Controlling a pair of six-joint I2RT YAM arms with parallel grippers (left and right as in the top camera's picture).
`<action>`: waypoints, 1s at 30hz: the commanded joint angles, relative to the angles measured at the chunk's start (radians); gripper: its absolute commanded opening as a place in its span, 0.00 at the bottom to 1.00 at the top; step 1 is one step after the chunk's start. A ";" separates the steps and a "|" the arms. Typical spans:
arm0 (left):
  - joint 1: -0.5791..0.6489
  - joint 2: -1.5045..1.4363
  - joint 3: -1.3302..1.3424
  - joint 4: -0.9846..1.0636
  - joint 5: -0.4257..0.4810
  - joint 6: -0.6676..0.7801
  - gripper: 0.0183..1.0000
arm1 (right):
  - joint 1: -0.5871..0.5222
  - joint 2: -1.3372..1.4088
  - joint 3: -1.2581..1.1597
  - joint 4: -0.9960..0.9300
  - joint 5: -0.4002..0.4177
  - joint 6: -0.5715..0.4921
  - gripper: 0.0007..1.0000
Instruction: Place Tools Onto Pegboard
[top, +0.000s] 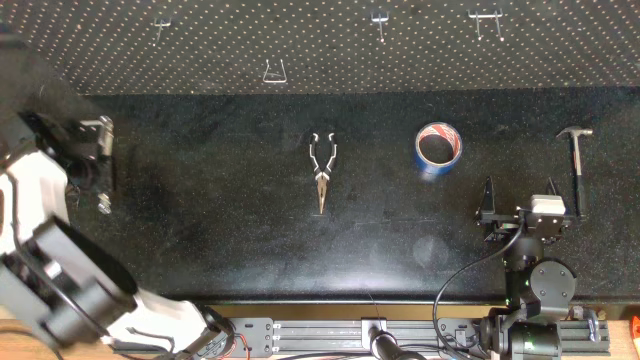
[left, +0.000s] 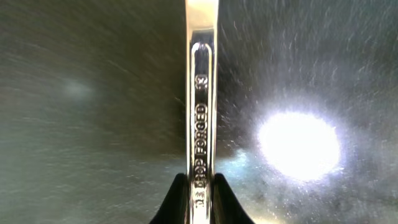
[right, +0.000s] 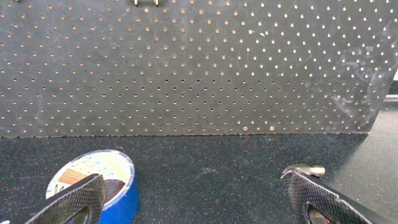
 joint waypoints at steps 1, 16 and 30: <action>0.006 -0.386 -0.244 0.276 -0.001 0.002 0.01 | 0.006 -0.007 -0.003 -0.006 0.005 0.015 0.96; -0.434 -0.612 -0.515 0.691 0.101 -0.496 0.01 | 0.006 -0.007 -0.003 -0.006 0.005 0.015 0.96; -0.503 -0.519 -0.412 0.673 0.014 -0.459 0.01 | 0.006 -0.007 -0.003 -0.006 0.005 0.015 0.96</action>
